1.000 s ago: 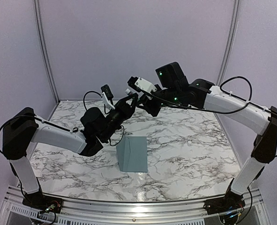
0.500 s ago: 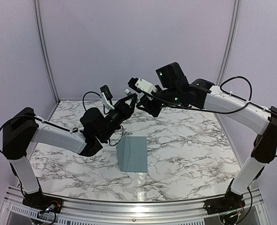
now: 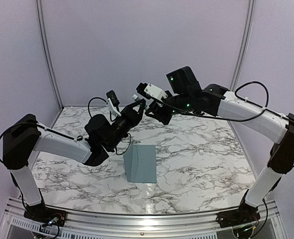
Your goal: Place the letter into the envelope and seal it
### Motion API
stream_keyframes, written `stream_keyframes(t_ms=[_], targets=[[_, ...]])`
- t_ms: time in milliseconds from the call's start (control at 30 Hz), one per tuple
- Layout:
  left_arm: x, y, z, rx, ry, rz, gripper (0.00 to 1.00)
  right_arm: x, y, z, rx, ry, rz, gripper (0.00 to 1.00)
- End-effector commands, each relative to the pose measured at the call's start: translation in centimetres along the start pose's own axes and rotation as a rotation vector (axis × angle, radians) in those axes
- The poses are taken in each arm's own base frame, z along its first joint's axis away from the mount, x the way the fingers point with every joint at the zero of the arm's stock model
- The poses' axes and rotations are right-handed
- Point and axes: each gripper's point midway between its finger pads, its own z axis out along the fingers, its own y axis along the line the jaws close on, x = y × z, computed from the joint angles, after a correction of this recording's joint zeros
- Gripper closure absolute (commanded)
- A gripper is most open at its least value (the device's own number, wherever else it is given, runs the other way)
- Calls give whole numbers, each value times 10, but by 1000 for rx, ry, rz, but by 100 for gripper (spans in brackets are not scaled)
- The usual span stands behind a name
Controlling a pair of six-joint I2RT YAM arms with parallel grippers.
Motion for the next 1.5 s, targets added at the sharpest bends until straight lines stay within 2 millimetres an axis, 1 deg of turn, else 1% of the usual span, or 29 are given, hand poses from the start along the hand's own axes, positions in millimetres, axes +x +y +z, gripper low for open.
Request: stream_keyframes(t_ms=[0,133,167,267,467,633,767,800,833,867,933,967,1033,1067,1100,1133,1167,1233,1300,1333,1367,1433,1467], targets=[[-12,-12,1,48,-29,-17,100,-17,-6,-9,14,-51,-3,77],[-12,-12,1,48,-29,-19,100,-15,-4,-7,6,-49,-4,80],[-11,-12,0,49,-24,-22,100,-15,-4,-7,6,-49,-5,80],[-10,-11,1,51,-20,-29,100,-15,-5,-7,15,-51,-3,73],[-8,-9,1,52,-12,-39,100,-19,-6,-7,17,-61,-7,73],[-9,-9,1,51,-11,-37,100,-17,-3,-4,-4,-57,-7,87],[-6,-7,1,52,2,-40,100,-22,5,-8,-52,-80,-15,94],[-5,-6,1,53,9,-41,100,-24,10,-10,-93,-94,-18,95],[-4,-7,1,60,19,-39,100,-30,23,-17,-200,-131,-12,96],[-1,-7,2,68,32,-37,100,-33,30,-23,-291,-156,9,97],[3,-9,1,87,61,-29,100,-39,38,-40,-495,-217,97,98],[6,-11,1,104,78,-22,100,-41,41,-54,-638,-259,164,97],[11,-19,0,152,118,2,100,-40,44,-76,-928,-318,310,96],[14,-24,-1,176,136,17,100,-39,44,-84,-1055,-341,365,97],[16,-27,-2,194,150,27,100,-30,46,-85,-1142,-333,432,97],[18,-30,-3,211,165,34,100,-27,44,-87,-1182,-334,468,97],[19,-31,-4,215,170,39,100,-26,45,-93,-1193,-341,482,97],[17,-31,-4,212,167,46,100,-23,44,-98,-1199,-334,519,93],[13,-31,-4,203,153,51,100,-19,40,-97,-1185,-328,531,83],[9,-31,-4,196,143,52,100,-16,34,-95,-1150,-338,529,80],[5,-30,-4,184,128,53,100,-11,29,-93,-1108,-331,544,77],[-5,-26,-3,152,93,58,100,2,17,-83,-949,-312,516,63],[-10,-24,-3,134,78,60,100,12,12,-72,-822,-270,471,57]])
